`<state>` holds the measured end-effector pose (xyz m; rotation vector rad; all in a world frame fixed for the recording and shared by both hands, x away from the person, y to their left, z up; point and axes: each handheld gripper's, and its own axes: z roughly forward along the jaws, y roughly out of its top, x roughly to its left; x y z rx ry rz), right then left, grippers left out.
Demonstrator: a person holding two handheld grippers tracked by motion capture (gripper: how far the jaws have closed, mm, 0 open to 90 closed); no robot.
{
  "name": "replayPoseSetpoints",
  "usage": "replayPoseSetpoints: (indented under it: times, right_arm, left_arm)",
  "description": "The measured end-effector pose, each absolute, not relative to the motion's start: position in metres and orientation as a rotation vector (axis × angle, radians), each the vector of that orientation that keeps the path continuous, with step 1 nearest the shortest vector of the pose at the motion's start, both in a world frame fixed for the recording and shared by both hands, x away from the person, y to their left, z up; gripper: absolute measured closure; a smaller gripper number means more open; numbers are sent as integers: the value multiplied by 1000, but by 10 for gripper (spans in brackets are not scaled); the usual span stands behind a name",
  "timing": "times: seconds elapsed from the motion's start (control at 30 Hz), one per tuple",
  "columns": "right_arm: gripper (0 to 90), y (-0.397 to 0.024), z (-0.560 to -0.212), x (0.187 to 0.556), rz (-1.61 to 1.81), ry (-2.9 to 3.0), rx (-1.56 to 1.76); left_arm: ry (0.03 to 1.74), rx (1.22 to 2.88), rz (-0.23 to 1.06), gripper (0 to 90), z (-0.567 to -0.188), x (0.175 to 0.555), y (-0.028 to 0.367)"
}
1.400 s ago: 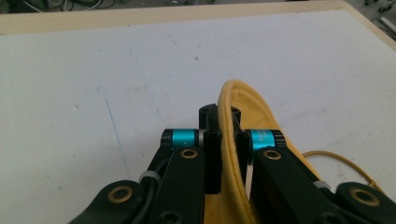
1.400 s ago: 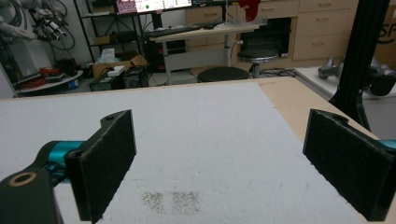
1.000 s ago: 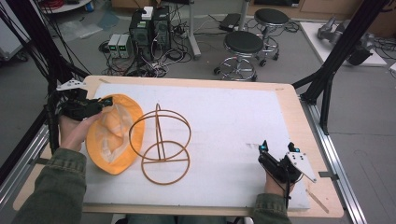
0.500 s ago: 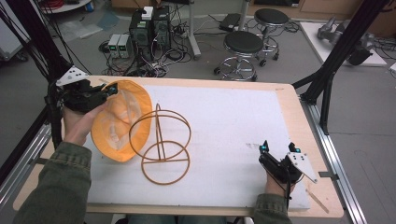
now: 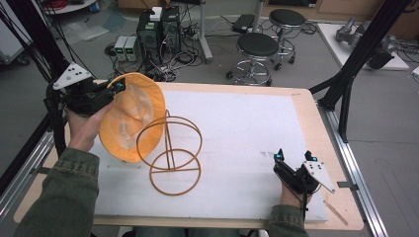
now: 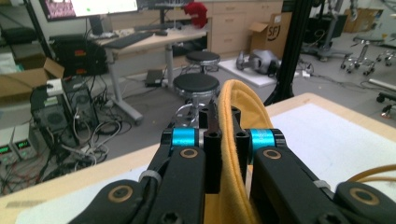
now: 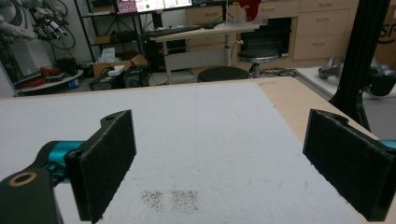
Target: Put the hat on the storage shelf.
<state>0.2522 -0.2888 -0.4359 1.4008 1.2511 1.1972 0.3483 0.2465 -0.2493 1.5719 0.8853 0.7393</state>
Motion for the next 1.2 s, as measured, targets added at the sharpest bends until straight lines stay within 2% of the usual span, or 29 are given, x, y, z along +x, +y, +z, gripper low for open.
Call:
replayPoseSetpoints:
  times: [0.63,1.2]
  right_arm:
    - [85,-289,-436,252,1213,1247,1404]
    - [84,-289,-436,251,1223,1253,1387]
  left_arm:
    - [702,1519,738,879,-215,326,220]
    - [528,1583,698,879,-209,297,196]
